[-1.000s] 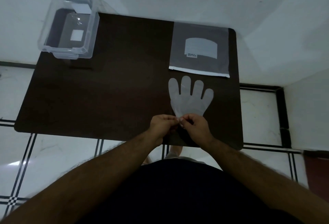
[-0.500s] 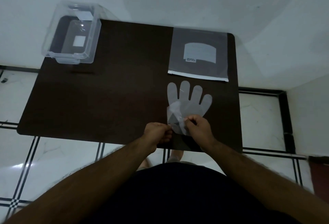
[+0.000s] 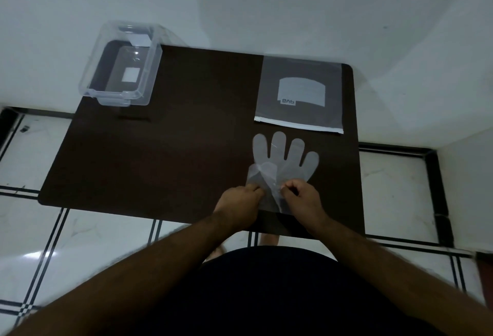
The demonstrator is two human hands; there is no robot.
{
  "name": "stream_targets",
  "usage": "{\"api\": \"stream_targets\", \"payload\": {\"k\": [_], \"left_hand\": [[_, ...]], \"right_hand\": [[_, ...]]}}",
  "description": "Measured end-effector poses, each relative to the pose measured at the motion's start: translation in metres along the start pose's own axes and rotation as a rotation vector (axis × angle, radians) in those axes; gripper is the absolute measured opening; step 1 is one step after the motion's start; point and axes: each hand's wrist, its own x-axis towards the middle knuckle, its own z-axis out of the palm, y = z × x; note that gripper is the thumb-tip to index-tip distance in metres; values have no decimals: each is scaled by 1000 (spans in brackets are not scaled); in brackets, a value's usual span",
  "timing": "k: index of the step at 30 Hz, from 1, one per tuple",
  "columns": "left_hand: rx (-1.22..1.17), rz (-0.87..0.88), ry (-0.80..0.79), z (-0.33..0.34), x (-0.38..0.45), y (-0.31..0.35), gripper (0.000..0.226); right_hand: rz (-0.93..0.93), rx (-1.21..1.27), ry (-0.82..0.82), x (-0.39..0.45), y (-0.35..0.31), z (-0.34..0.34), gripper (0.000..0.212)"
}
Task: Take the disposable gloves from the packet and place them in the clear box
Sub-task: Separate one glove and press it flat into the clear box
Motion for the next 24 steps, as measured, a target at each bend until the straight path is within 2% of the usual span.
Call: {"api": "stream_targets", "payload": {"k": [3,6,9,15,18,21,22,24], "left_hand": [[-125,-183,81,4,2,2,23],[-261,-273,107,2,2,4,21],[-301,-292,84,-3,2,7,24],[-141,-295,2,-29,3,17,19],[-195,-285,133,-58,8,22,18],[-391,-163,416,-106,23,25,45],[-476,-90,469,-127,30,26,55],[-573,59,465,-167,40,26,77]], "right_hand": [[23,8,15,1,-2,-5,11],[26,21,50,3,-7,-13,10],[-5,19,76,4,-15,-23,10],[-135,-8,128,13,-52,-58,8],[-235,-145,93,18,-85,-83,8],[-433,-356,32,21,-125,-111,7],[-504,-433,17,22,-141,-120,7],[-634,-557,-6,24,-172,-138,7]]}}
